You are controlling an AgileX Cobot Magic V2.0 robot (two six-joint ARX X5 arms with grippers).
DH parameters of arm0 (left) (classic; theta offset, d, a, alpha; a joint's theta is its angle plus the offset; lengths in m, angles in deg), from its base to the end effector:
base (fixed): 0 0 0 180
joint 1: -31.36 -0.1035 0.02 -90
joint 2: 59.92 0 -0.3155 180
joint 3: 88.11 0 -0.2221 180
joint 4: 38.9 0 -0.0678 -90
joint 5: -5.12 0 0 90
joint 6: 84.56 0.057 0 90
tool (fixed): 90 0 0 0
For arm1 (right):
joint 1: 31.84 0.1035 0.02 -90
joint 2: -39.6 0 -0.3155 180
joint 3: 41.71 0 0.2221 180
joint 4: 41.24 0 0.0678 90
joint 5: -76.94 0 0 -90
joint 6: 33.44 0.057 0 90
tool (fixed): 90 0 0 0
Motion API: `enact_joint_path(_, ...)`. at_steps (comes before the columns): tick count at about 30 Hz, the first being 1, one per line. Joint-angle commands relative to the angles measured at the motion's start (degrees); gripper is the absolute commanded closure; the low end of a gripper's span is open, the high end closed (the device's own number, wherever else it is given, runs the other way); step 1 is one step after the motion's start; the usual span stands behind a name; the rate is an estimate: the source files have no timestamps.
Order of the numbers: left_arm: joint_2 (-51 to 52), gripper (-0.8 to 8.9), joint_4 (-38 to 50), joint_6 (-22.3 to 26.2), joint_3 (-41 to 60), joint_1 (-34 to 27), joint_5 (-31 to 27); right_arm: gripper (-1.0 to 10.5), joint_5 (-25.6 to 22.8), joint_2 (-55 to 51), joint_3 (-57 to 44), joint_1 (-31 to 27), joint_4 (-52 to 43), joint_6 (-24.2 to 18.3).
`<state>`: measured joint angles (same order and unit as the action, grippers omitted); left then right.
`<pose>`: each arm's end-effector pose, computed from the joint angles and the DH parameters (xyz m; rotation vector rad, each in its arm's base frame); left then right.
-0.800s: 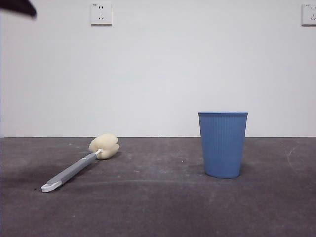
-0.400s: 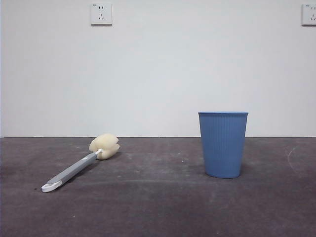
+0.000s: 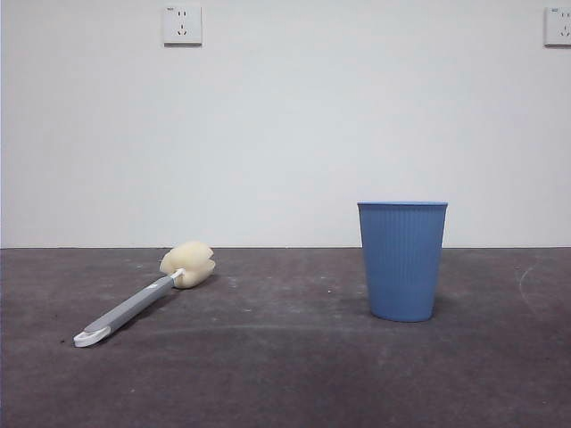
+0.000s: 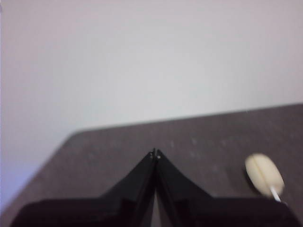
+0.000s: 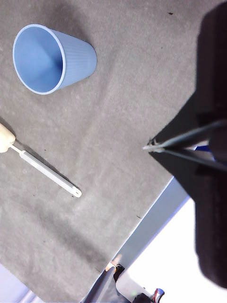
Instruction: Pick up the cup brush,pick up the cup,insert the brush into the cup,clean the cup,put the cup brush back,put the cup back to the fixed position on the table
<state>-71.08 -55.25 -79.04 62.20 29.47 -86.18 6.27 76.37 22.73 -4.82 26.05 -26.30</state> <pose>0.0457 0.0028 0.2399 0.0965 -0.0353 0.0575 0.0428 0.0430 0.3180 0.0653 0.7555 0.7302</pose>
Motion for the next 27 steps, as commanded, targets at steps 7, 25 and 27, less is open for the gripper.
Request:
enact_joint_path(7,8.2,8.17,1.0,-7.4,12.5,-0.1,0.2,9.4,-0.2,0.0,0.0,0.1,-0.1,0.5)
enact_joint_path(25,11.0,8.17,-9.6,-9.0,13.9,0.0,3.0,9.4,-0.2,0.0,0.0,0.1,-0.1,0.5)
enact_joint_path(27,11.0,8.17,-9.5,-8.9,13.9,0.0,2.8,9.4,-0.2,0.0,0.0,0.1,-0.1,0.5)
